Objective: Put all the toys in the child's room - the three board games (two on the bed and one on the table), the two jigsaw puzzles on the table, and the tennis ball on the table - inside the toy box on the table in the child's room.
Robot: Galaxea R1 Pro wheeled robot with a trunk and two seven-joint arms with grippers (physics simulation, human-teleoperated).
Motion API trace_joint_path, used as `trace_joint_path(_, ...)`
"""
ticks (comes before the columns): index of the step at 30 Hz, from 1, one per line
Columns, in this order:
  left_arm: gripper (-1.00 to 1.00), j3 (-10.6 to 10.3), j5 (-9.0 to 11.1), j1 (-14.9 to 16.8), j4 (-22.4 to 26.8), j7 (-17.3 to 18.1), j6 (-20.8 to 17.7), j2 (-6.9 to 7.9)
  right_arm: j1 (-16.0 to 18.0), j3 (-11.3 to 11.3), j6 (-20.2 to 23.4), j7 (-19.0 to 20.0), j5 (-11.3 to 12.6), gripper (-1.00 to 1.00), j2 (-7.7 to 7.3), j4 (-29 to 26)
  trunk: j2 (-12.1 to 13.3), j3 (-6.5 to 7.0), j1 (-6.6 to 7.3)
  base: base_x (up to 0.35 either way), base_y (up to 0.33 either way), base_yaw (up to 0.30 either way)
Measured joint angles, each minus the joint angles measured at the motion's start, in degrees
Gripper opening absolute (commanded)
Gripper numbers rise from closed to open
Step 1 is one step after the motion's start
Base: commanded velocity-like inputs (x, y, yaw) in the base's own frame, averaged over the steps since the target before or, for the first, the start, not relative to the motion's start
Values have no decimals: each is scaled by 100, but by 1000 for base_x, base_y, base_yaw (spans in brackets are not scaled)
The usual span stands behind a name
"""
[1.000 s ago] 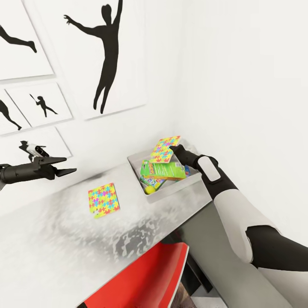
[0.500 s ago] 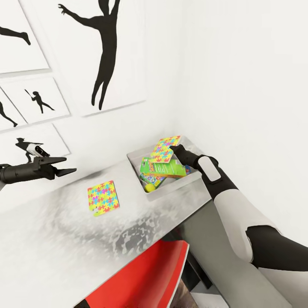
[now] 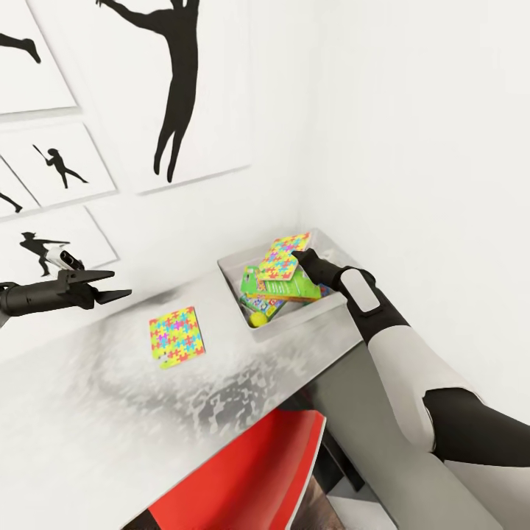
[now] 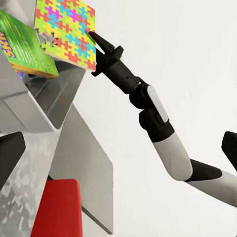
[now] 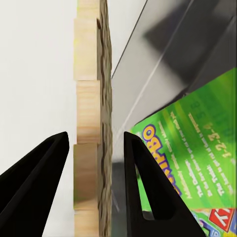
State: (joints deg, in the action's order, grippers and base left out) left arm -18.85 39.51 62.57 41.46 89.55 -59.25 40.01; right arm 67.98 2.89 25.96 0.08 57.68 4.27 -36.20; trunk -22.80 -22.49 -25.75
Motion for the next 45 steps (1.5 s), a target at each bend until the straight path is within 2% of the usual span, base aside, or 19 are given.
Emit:
trace_joint_path(33,100,-6,4,0,33,0,0,0,-4,2,1,16,15,-100,-16,-253,0,-308,0,0,0,0)
trace_joint_path(39,100,-1,4,0,33,0,0,0,-8,-4,-1,16,18,-100,-14,-255,-1,-326,0,0,0,0)
trace_joint_path(40,100,-1,4,0,33,0,0,0,-8,-3,-1,16,18,100,-14,-255,-1,-327,0,0,0,0)
trace_joint_path(45,100,-4,4,0,53,0,0,0,-8,-13,0,16,11,100,-19,-254,-1,-328,0,0,0,0)
